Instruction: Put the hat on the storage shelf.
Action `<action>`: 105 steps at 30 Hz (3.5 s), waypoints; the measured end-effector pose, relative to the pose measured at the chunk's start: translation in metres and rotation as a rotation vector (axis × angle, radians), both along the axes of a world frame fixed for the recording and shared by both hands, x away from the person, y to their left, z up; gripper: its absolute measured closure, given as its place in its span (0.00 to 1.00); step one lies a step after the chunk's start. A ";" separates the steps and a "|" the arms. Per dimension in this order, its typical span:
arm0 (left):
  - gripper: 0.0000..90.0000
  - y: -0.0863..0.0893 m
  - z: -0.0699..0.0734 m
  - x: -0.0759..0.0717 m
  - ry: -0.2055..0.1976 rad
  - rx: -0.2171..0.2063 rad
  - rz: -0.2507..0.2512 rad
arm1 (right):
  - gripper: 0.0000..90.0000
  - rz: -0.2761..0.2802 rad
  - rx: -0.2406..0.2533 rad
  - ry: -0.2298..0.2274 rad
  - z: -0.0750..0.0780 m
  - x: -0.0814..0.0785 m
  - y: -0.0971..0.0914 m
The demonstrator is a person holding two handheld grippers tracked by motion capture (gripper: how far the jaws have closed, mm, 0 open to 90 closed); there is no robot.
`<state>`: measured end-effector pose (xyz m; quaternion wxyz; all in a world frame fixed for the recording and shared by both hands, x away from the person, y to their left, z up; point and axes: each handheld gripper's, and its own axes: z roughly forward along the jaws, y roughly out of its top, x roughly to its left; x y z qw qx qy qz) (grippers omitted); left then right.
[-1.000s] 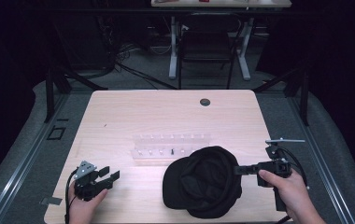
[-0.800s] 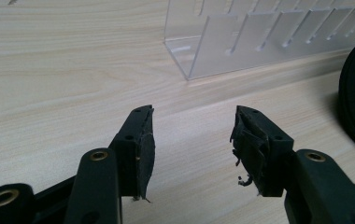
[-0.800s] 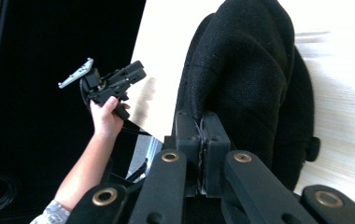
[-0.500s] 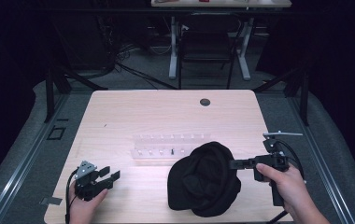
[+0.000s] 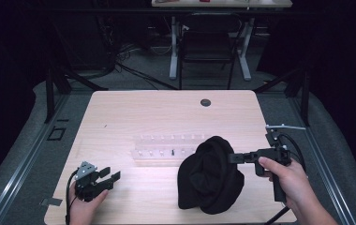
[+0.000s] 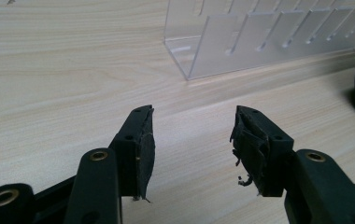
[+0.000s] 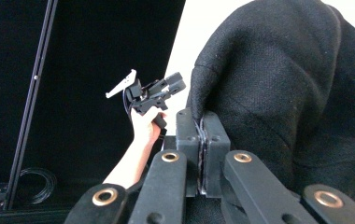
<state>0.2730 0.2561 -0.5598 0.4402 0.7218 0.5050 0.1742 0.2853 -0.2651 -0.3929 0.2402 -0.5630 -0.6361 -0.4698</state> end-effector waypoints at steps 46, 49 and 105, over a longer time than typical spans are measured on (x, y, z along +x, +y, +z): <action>0.52 0.001 0.001 0.000 -0.006 0.003 0.006 | 0.98 0.017 0.065 -0.112 0.077 0.022 0.022; 0.52 0.001 0.001 0.000 -0.007 0.002 0.002 | 0.98 0.020 0.073 -0.115 0.078 0.026 0.027; 0.52 0.001 0.000 0.005 -0.006 -0.008 -0.007 | 0.98 -0.039 0.001 -0.140 0.073 0.118 0.073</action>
